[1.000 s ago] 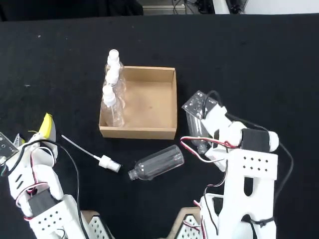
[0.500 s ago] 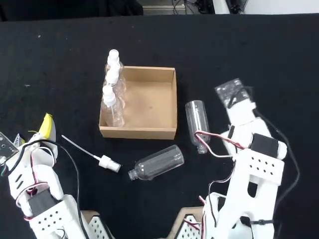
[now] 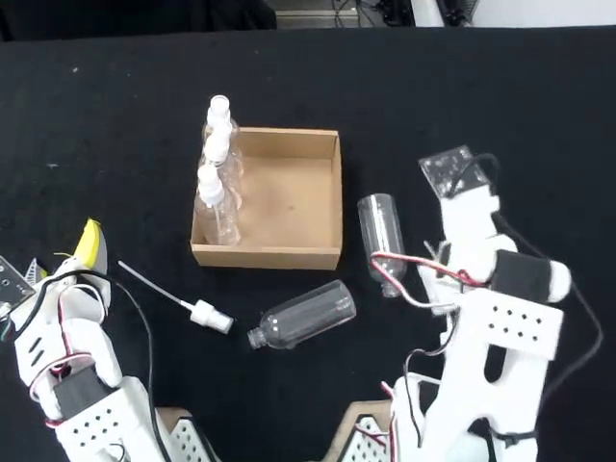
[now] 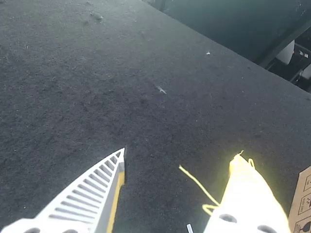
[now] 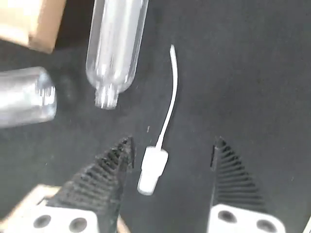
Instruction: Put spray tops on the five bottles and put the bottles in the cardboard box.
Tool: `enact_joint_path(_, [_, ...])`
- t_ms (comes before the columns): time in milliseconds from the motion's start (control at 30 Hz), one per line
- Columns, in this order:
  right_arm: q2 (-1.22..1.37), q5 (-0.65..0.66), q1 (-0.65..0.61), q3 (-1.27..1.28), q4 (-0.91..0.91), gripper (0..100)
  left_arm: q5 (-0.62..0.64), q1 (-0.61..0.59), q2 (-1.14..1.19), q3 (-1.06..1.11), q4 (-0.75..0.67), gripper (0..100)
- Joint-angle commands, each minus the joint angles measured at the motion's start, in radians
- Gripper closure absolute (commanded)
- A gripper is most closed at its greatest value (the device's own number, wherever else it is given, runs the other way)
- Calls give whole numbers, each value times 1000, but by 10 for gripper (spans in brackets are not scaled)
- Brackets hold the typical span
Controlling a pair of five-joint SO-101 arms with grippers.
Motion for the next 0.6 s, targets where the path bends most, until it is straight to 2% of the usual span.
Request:
enact_joint_path(0, [-30,110,68,35,15,758,3,22,-3,-61,-25,769])
enact_joint_path(267, [-30,133,160,387,-279,758,3,27,-3,-59,-25,769])
enact_joint_path(567, [-28,141,190,582,-450,759,3,27,-3,-59,-25,769])
